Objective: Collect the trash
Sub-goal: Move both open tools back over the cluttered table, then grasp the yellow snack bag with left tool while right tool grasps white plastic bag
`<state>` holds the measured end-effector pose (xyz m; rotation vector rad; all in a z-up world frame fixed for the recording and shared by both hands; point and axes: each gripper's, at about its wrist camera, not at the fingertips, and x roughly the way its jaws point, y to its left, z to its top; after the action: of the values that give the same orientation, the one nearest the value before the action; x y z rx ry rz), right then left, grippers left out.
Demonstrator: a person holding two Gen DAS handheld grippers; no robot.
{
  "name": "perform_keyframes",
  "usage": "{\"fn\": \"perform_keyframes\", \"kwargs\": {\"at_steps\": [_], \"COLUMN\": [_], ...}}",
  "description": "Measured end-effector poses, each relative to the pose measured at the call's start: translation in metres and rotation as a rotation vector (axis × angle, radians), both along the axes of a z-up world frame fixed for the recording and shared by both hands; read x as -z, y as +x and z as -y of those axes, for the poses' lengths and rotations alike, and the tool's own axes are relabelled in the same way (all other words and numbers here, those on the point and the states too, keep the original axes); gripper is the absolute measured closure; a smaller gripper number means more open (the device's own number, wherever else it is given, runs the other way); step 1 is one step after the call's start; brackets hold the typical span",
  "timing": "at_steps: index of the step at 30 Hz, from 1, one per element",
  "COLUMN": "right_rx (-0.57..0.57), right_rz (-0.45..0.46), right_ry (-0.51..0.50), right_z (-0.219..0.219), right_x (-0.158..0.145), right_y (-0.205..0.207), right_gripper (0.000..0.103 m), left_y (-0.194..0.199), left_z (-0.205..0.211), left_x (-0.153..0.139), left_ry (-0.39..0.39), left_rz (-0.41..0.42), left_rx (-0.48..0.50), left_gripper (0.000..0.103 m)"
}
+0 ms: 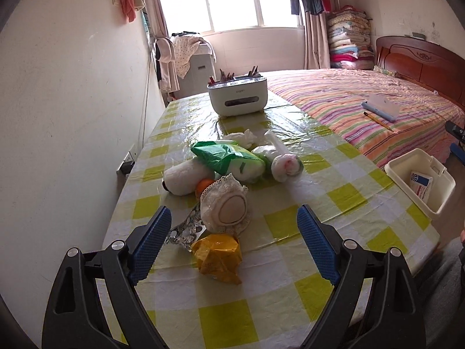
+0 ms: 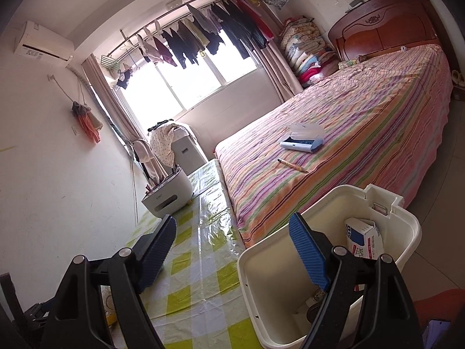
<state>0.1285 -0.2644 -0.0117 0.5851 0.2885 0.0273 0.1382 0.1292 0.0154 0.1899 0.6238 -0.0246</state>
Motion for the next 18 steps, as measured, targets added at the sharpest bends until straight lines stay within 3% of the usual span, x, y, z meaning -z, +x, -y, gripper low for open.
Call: {"fn": "perform_keyframes", "kwargs": {"at_steps": [11, 14, 15, 18], "right_rx": [-0.165, -0.182, -0.185, -0.198], "right_rz": [-0.046, -0.054, -0.058, -0.068], "right_ry": [-0.015, -0.018, -0.016, -0.009], "right_z": [-0.036, -0.041, -0.042, -0.045], "right_x": [0.007, 0.009, 0.010, 0.013], "right_y": [0.024, 0.028, 0.029, 0.031], "right_gripper": [0.025, 0.025, 0.025, 0.025], "left_y": [0.042, 0.053, 0.056, 0.063], "left_z": [-0.027, -0.030, -0.030, -0.035], "left_x": [0.057, 0.072, 0.077, 0.086], "left_ry": [-0.008, -0.020, -0.024, -0.050], "left_rz": [-0.201, -0.257, -0.281, -0.306], "left_rx": [-0.082, -0.088, -0.093, -0.100], "left_gripper": [0.017, 0.030, 0.044, 0.051]}}
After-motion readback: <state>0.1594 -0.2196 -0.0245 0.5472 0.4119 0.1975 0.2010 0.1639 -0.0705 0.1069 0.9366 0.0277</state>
